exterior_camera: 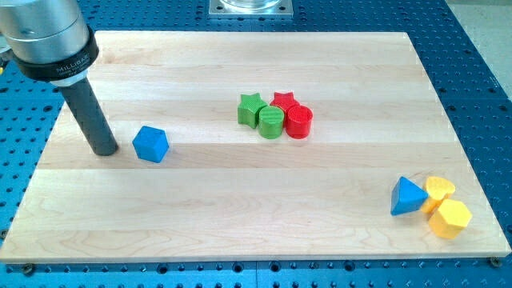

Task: Move the cube diagonally to the bottom left side of the green star

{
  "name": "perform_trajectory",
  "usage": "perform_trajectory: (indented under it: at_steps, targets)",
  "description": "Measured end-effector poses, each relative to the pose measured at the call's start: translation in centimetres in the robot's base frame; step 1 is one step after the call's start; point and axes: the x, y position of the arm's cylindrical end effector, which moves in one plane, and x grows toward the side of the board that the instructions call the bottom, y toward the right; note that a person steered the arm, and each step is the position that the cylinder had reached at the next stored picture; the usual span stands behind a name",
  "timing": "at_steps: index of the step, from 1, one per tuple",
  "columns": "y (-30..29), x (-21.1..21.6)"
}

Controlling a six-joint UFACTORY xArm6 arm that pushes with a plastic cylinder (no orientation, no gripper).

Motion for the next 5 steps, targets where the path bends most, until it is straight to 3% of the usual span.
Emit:
perform_trajectory:
  at_steps: [3, 5]
  targets:
    - [-0.3, -1.1]
    - [-3.7, -1.5]
